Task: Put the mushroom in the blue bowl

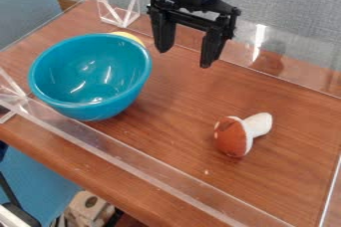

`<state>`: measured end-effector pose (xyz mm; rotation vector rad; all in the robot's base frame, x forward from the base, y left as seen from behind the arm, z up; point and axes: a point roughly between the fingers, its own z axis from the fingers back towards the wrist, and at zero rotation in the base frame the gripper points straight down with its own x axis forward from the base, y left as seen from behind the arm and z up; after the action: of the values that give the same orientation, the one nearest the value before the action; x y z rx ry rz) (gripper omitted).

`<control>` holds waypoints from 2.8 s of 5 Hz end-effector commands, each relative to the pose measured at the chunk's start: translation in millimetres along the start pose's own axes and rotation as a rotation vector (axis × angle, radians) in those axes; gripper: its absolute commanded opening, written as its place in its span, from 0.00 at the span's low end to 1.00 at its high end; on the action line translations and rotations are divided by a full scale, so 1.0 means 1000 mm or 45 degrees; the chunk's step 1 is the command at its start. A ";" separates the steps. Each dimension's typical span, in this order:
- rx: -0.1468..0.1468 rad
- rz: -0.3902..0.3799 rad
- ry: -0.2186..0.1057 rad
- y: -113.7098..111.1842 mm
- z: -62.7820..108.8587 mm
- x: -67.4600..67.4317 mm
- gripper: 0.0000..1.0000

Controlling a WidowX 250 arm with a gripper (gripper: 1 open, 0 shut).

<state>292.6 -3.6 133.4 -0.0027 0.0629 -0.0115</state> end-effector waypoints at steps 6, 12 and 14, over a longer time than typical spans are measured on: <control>0.026 -0.537 0.004 -0.093 -0.072 0.012 0.00; 0.014 -0.617 -0.093 -0.103 -0.103 0.013 1.00; 0.011 -0.540 -0.104 -0.120 -0.094 0.001 0.00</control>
<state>289.3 -111.5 32.0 0.0042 0.0025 -0.4200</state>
